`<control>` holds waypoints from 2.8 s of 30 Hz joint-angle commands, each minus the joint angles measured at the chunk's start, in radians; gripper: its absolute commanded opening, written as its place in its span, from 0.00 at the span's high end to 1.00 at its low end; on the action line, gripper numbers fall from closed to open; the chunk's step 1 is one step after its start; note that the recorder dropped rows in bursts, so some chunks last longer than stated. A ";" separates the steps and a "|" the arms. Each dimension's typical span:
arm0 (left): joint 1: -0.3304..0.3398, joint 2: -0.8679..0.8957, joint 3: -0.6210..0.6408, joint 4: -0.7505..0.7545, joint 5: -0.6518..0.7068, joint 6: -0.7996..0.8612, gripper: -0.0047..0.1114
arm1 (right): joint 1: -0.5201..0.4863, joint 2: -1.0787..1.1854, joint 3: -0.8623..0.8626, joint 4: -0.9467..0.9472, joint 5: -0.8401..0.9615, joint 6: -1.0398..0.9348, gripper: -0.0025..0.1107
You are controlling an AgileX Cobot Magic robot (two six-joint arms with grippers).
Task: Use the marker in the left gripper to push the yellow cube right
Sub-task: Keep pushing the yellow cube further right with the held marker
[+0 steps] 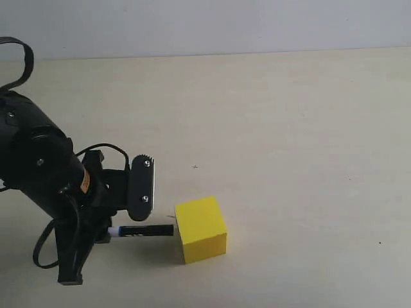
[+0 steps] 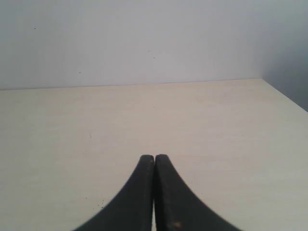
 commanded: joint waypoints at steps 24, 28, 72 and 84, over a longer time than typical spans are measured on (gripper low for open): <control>0.025 0.000 -0.005 -0.110 0.024 -0.017 0.96 | -0.005 -0.005 0.005 -0.002 -0.004 -0.002 0.98; -0.034 0.000 -0.005 -0.129 -0.003 -0.008 0.96 | -0.005 -0.005 0.005 -0.002 -0.004 -0.002 0.98; -0.060 0.045 -0.145 -0.098 0.120 -0.056 0.96 | -0.005 -0.005 0.005 -0.002 -0.004 -0.002 0.98; -0.268 0.161 -0.302 -0.142 0.071 -0.113 0.96 | -0.005 -0.005 0.005 -0.002 -0.004 -0.002 0.98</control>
